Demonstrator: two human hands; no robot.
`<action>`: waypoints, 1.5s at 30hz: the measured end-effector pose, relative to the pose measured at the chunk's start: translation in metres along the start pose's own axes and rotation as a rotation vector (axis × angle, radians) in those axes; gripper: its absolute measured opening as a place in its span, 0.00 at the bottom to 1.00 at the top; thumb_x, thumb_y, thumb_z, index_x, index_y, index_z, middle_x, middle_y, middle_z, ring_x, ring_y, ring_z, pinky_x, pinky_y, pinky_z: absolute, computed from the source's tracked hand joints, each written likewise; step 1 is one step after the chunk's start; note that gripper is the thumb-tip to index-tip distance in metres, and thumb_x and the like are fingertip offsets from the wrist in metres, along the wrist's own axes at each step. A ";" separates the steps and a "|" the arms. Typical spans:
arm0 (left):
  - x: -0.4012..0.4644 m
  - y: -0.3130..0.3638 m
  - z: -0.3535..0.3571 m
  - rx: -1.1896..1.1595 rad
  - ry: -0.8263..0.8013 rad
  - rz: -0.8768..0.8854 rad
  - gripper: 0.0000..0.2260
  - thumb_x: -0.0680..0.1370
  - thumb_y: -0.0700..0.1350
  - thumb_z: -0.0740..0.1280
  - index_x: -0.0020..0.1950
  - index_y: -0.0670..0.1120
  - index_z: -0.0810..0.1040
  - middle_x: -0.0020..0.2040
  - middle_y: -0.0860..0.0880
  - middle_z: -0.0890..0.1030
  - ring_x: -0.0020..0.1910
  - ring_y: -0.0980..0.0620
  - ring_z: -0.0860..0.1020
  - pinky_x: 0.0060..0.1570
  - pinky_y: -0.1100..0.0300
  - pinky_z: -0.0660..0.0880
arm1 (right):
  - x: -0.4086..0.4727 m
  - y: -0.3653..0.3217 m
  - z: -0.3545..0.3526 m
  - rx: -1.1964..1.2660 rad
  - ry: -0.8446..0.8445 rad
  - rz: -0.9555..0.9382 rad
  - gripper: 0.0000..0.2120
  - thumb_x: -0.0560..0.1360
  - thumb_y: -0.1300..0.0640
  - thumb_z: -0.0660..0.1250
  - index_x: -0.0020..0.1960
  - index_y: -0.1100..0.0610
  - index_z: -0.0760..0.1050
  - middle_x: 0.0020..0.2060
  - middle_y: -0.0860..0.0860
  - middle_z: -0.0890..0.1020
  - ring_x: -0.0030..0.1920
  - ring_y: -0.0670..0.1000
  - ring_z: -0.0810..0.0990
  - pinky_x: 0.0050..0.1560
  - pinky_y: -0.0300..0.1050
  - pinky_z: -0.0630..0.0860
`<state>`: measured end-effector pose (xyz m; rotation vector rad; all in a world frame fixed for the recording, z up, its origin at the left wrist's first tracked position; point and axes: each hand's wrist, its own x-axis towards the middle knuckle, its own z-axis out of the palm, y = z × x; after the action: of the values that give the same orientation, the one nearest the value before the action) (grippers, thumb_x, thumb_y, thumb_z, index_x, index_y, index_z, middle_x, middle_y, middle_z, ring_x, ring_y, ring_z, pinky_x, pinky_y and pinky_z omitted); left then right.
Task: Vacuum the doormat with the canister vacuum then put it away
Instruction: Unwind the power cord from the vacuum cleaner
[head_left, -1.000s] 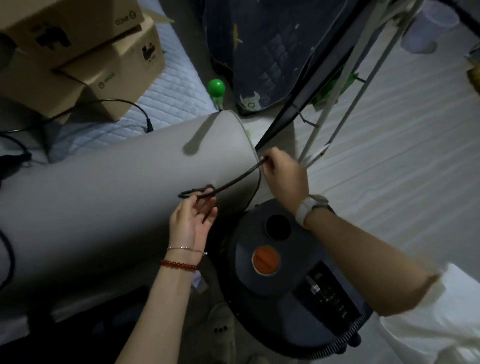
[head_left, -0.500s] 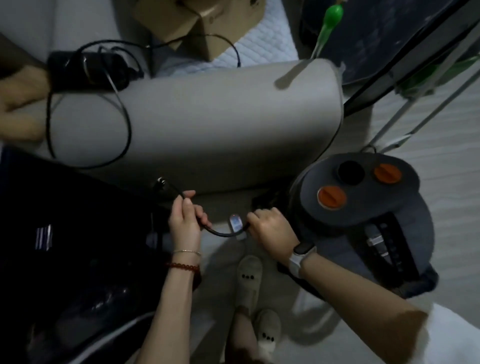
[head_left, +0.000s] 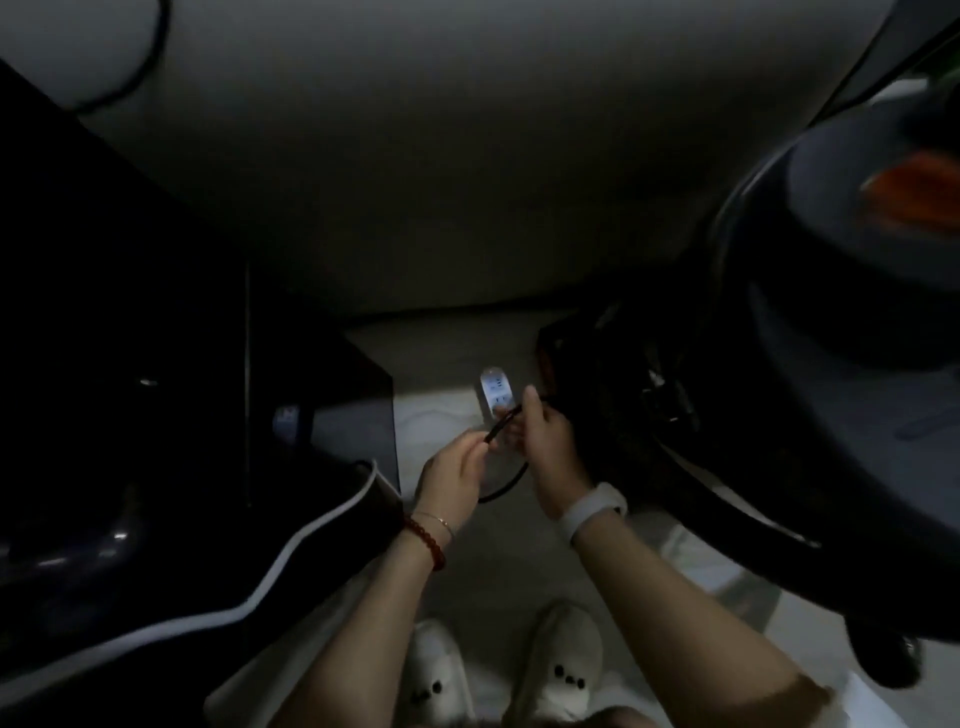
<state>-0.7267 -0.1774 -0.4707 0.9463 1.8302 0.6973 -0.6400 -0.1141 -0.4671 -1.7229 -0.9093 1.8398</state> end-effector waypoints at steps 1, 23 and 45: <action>0.009 -0.021 0.009 0.014 -0.017 -0.001 0.10 0.80 0.37 0.57 0.50 0.40 0.78 0.32 0.55 0.70 0.33 0.57 0.69 0.36 0.68 0.65 | 0.017 0.014 0.005 0.108 0.034 0.019 0.18 0.81 0.54 0.53 0.38 0.56 0.74 0.34 0.54 0.80 0.37 0.48 0.79 0.45 0.43 0.76; 0.215 -0.213 0.086 0.367 0.097 0.122 0.24 0.78 0.40 0.61 0.74 0.45 0.61 0.74 0.47 0.61 0.72 0.47 0.60 0.68 0.60 0.58 | 0.232 0.178 -0.032 -1.098 0.133 -0.433 0.12 0.79 0.54 0.58 0.49 0.61 0.75 0.48 0.59 0.81 0.48 0.57 0.79 0.37 0.42 0.64; 0.221 -0.264 0.083 0.667 0.169 0.076 0.32 0.70 0.58 0.69 0.70 0.50 0.64 0.70 0.51 0.66 0.69 0.49 0.61 0.63 0.54 0.60 | 0.238 0.180 0.004 -1.509 0.097 -0.823 0.04 0.70 0.55 0.68 0.44 0.54 0.78 0.41 0.55 0.81 0.42 0.57 0.81 0.33 0.40 0.61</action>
<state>-0.7935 -0.1302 -0.8154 1.4198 2.2394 0.1981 -0.6509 -0.0648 -0.7612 -1.4834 -2.7728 0.3358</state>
